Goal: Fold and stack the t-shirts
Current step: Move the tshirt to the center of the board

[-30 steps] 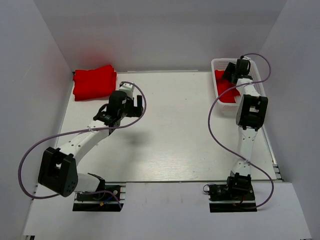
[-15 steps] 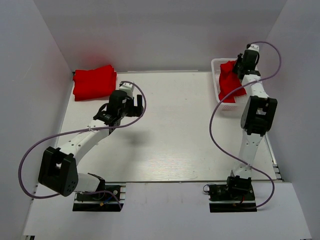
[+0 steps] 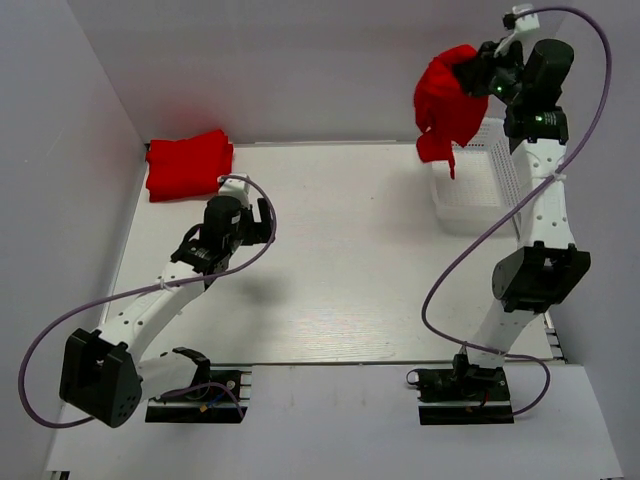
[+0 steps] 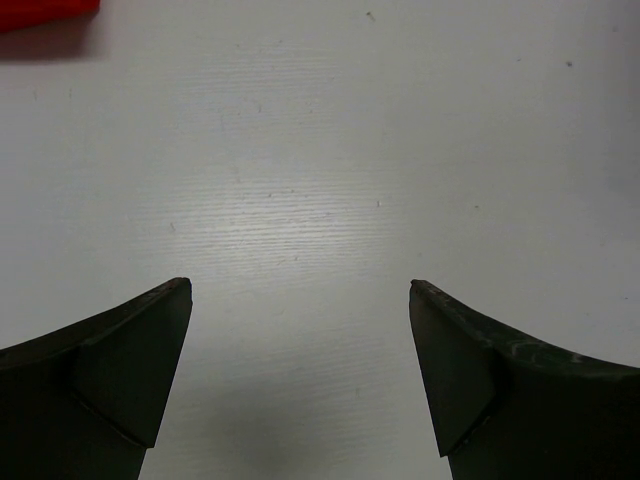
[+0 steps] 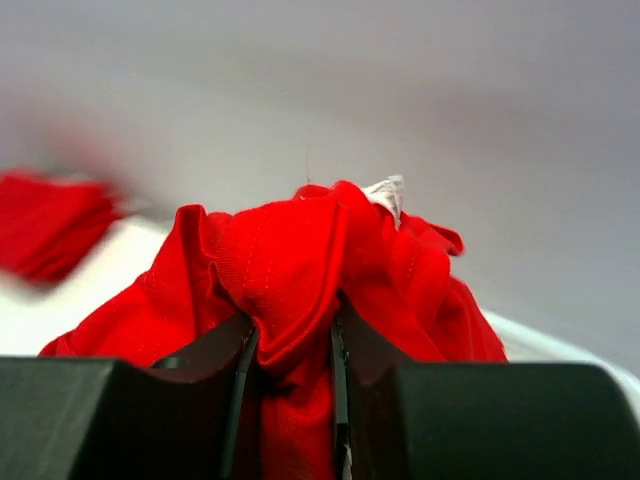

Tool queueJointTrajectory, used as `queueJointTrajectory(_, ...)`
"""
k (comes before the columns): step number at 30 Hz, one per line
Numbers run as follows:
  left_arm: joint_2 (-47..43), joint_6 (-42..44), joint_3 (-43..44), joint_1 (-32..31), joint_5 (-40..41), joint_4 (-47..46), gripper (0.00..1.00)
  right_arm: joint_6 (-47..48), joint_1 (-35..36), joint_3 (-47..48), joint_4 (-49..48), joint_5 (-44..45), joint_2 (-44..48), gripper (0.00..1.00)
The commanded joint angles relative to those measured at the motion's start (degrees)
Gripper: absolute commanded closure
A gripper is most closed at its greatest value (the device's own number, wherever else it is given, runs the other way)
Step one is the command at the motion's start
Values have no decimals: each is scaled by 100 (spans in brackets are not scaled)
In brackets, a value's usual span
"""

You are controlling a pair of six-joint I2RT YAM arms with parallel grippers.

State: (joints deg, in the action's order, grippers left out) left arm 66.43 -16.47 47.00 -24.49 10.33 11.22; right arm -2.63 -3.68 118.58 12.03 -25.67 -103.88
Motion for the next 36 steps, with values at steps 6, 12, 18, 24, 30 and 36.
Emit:
queueJointTrajectory(6, -605, -480, -235, 32, 830, 696, 0, -114, 1123, 149, -24, -3337, 244, 100)
queueJointTrajectory(12, -1079, -586, -341, 32, 883, 1005, 0, 105, 1721, -1678, -368, -2876, 359, 100)
queueJointTrajectory(18, -1238, -779, -508, 32, 945, 1128, 0, 62, 1836, -3850, -544, -1749, 52, 10)
queueJointTrajectory(24, -782, -569, -508, 32, 155, 996, 0, 18, 1880, -4728, -500, -483, 533, 10)
queueJointTrajectory(30, -27, -137, -561, -109, -1470, 241, 0, -482, 1845, -5764, -562, 1019, 1694, 10)
queueJointTrajectory(36, 1371, -85, -359, -240, -1885, 249, 0, -1028, 1853, -6698, -508, 1591, 2537, 10)
